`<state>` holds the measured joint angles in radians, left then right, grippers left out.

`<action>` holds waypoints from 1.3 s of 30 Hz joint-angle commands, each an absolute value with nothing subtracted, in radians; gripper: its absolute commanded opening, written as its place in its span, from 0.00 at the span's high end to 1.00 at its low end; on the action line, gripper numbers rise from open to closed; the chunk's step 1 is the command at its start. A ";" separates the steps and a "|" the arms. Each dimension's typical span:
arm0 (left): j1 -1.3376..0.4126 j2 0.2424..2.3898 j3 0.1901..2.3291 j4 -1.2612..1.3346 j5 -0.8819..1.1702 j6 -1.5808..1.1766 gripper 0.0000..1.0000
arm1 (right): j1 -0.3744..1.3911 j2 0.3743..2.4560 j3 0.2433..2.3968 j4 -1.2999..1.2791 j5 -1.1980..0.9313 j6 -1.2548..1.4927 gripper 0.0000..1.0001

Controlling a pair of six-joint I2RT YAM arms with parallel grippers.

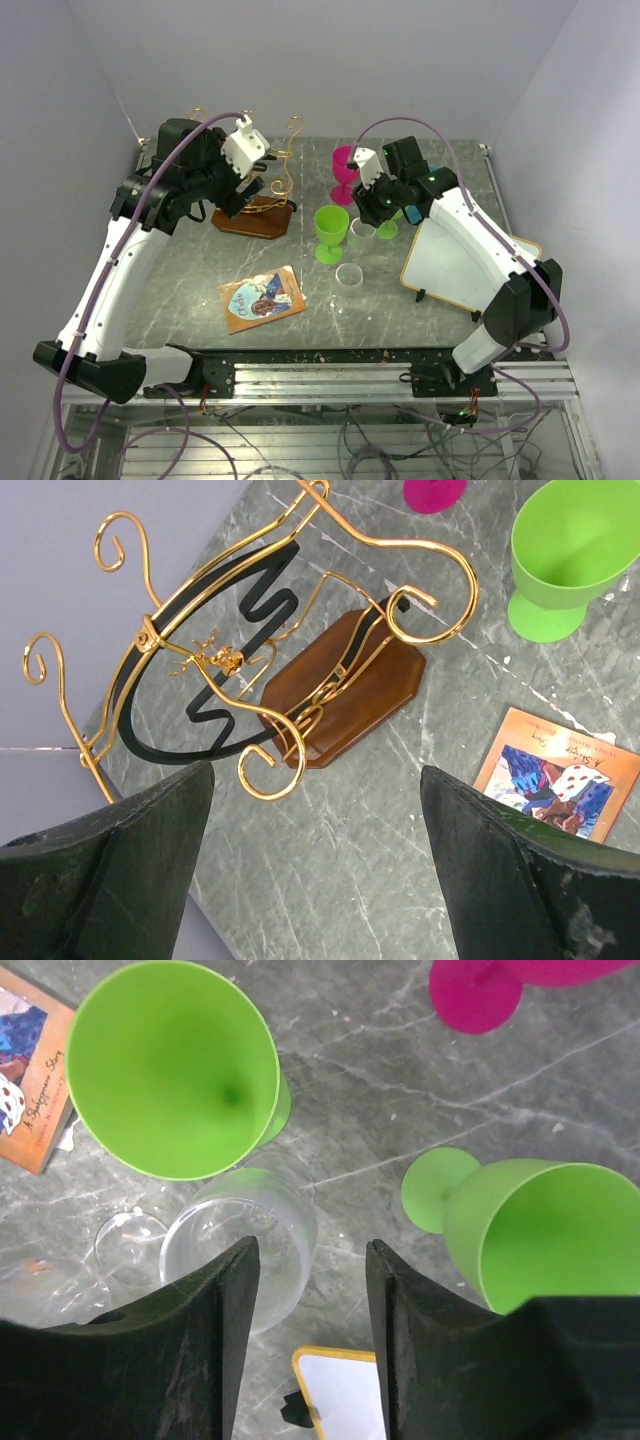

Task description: Place the wine glass upside down on the wine glass rack

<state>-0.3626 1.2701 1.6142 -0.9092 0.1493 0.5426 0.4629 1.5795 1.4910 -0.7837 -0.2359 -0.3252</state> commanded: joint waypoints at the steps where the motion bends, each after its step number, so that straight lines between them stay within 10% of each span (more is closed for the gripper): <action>1: -0.351 1.264 1.651 -0.887 0.182 0.528 0.06 | 0.481 1.633 1.535 -0.857 -0.200 -0.312 0.55; 17: -0.351 1.296 1.674 -0.870 0.159 0.525 0.07 | 0.489 1.665 1.577 -0.924 -0.127 -0.350 1.00; 39: -0.351 1.324 1.730 -0.631 0.198 0.200 0.04 | 0.287 1.324 1.746 -1.015 -0.344 -0.472 1.00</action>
<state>-0.3595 1.3224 1.6802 -0.7425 0.1474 0.3561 0.3080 1.3678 1.6207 -1.0515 -0.2382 -0.4648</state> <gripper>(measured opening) 0.964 0.044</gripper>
